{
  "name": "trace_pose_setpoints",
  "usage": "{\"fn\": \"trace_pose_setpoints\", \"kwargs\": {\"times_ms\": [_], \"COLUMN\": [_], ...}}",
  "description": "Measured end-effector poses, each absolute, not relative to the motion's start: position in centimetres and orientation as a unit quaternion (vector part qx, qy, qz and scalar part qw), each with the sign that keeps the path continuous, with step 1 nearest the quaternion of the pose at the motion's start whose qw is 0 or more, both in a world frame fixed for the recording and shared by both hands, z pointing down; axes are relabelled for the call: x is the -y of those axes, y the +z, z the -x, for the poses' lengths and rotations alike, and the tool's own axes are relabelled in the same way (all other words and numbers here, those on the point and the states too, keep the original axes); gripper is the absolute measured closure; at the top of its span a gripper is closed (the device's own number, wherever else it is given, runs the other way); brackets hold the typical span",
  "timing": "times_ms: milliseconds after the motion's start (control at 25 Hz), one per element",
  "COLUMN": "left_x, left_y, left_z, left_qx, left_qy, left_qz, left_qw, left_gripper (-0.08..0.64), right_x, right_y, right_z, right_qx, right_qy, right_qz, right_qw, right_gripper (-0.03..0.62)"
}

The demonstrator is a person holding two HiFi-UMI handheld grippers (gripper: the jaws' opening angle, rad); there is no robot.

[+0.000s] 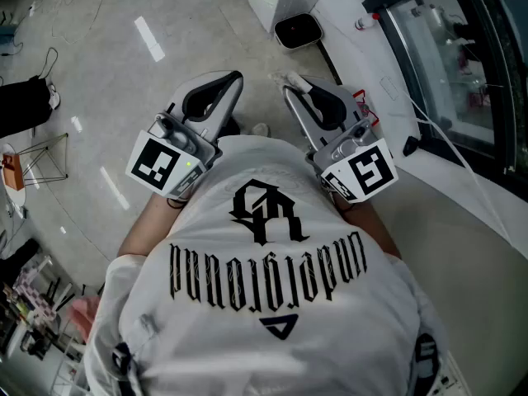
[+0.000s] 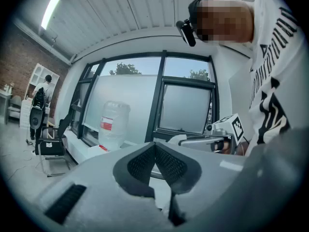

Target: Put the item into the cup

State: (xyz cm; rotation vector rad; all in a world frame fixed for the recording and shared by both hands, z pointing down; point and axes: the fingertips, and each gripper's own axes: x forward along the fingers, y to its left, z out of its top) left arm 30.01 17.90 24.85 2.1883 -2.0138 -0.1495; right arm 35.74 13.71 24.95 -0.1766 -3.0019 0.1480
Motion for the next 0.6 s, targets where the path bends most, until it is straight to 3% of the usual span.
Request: {"fn": "trace_pose_setpoints", "kwargs": {"times_ms": [600], "left_x": [-17.9], "left_y": [25.4], "left_z": [-24.5], "left_qx": [0.686], "left_qy": [-0.062], "left_qz": [-0.719], "left_qw": [0.093], "left_gripper": [0.545], "right_x": [-12.6], "right_y": [25.3], "right_z": [-31.5], "right_qx": [0.994], "right_qy": [0.063], "right_qz": [0.056], "right_qw": [0.075], "right_gripper": [0.525]}}
